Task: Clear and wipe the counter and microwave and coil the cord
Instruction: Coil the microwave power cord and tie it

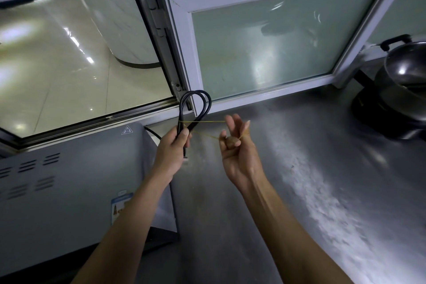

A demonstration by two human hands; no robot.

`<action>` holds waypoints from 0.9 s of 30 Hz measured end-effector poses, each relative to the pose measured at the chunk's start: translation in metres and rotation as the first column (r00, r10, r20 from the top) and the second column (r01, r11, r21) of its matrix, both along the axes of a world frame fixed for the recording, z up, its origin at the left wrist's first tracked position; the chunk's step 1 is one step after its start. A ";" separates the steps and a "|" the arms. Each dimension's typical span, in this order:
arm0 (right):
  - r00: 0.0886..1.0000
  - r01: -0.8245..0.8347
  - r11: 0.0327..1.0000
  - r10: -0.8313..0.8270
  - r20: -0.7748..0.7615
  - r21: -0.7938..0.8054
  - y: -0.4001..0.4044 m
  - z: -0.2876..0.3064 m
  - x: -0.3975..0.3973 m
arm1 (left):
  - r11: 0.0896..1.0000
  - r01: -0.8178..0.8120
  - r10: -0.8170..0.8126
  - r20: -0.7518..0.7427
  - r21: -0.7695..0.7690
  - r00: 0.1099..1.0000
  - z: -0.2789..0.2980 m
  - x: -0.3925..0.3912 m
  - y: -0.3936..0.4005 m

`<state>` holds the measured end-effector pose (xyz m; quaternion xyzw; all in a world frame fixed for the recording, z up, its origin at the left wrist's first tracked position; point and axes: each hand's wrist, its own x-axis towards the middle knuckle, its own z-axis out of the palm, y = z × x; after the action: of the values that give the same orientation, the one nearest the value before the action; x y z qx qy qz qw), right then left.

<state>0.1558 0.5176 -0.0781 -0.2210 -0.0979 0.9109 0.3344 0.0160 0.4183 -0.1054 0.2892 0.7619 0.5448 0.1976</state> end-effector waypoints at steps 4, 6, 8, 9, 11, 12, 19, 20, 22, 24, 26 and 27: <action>0.996 0.089 0.994 -0.087 0.027 -0.069 -0.003 -0.001 -0.021 | 0.999 0.027 -0.026 -0.018 0.037 1.000 0.003 0.003 0.000; 0.992 0.121 0.986 -0.118 0.035 -0.113 -0.005 -0.003 -0.029 | 0.999 0.049 -0.048 -0.038 0.014 0.998 0.001 0.003 -0.002; 0.986 0.157 0.982 -0.150 0.077 -0.104 -0.006 -0.006 -0.036 | 0.998 0.056 -0.056 -0.041 -0.006 0.998 -0.002 0.003 -0.004; 0.981 0.174 0.981 -0.165 0.103 -0.081 -0.007 -0.006 -0.039 | 0.998 0.056 -0.056 -0.041 -0.008 0.998 -0.003 0.003 -0.005; 0.971 0.198 0.980 -0.193 0.141 -0.026 -0.006 -0.006 -0.043 | 0.998 0.055 -0.056 -0.046 -0.019 0.997 -0.004 0.003 -0.004; 0.967 0.205 0.979 -0.203 0.154 0.000 -0.006 -0.007 -0.044 | 0.998 0.056 -0.057 -0.045 -0.032 0.997 -0.003 0.003 -0.003; 0.948 0.133 0.961 -0.194 0.251 0.240 0.001 -0.012 -0.044 | 0.993 0.083 -0.086 -0.037 -0.089 0.996 -0.002 0.005 -0.004; 0.946 0.108 0.951 -0.188 0.263 0.291 0.002 -0.011 -0.042 | 0.992 0.089 -0.094 -0.049 -0.089 0.994 0.000 0.005 -0.004; 0.941 0.031 0.909 -0.168 0.295 0.416 0.006 -0.009 -0.038 | 0.990 0.107 -0.114 -0.075 -0.095 0.991 0.003 0.005 -0.005; 0.929 -0.058 0.855 -0.142 0.341 0.515 0.011 -0.006 -0.034 | 0.985 0.131 -0.142 -0.104 -0.108 0.984 0.004 0.003 -0.007; 0.890 -0.161 0.800 -0.135 0.435 0.577 0.016 -0.003 -0.029 | 0.974 0.175 -0.198 -0.163 -0.145 0.967 0.007 0.001 -0.009; 0.862 -0.215 0.769 -0.140 0.487 0.602 0.019 -0.002 -0.026 | 0.965 0.191 -0.227 -0.209 -0.179 0.951 0.008 -0.001 -0.010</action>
<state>0.1296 0.5367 -0.0803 -0.3228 -0.4896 0.7386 0.3326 0.0148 0.4085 -0.0973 0.4123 0.7849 0.4227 0.1878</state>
